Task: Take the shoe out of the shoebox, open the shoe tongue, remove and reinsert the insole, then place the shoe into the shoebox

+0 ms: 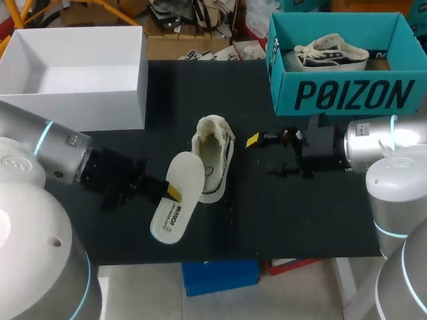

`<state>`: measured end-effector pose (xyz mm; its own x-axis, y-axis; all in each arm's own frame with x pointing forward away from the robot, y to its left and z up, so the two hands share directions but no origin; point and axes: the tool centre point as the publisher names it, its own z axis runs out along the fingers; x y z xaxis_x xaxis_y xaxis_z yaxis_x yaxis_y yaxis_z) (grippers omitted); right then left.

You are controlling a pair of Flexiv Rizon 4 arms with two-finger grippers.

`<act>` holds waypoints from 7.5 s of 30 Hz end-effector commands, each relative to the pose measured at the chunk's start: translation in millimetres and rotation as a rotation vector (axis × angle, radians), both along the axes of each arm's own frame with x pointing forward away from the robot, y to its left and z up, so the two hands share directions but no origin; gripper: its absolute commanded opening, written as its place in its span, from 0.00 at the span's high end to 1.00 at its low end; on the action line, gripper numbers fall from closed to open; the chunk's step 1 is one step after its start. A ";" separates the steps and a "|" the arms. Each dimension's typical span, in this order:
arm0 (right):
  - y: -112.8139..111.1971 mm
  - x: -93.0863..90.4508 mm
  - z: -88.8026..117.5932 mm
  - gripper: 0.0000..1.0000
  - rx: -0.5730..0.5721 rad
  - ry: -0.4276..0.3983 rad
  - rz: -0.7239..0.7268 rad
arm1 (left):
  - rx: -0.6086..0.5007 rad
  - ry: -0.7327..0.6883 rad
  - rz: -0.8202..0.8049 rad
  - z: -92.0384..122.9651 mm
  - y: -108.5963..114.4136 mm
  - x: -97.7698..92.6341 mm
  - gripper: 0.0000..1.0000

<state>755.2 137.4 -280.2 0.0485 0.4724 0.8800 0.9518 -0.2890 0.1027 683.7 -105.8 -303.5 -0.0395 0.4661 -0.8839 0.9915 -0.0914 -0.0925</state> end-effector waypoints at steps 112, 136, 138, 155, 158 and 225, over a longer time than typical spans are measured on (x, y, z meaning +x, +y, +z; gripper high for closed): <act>-19.2 -35.5 22.5 0.00 -0.032 -0.033 -0.052 | 0.298 0.120 0.013 -80.2 -72.7 149.5 1.00; -19.2 -35.5 22.5 0.00 -0.032 -0.033 -0.052 | 0.287 0.089 -0.097 -48.0 -53.7 86.9 0.60; -19.2 -35.5 22.5 0.00 -0.032 -0.033 -0.052 | 0.290 0.087 -0.104 -47.7 -52.0 81.1 0.71; -19.2 -35.5 22.5 0.00 -0.032 -0.033 -0.052 | 0.301 0.068 -0.093 -53.5 -54.2 87.7 1.00; -19.2 -35.5 22.5 0.00 -0.032 -0.033 -0.052 | 0.298 0.067 -0.088 -54.2 -56.9 92.2 1.00; -19.2 -35.5 22.5 0.00 -0.032 -0.033 -0.052 | 0.363 -0.021 -0.013 -42.1 -46.8 106.1 1.00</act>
<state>720.1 118.9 -258.1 0.0448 0.4976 0.8663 0.9311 -0.3351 0.1443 796.0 -151.9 -350.5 -0.0270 0.7276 -0.6855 0.9906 -0.0726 -0.1161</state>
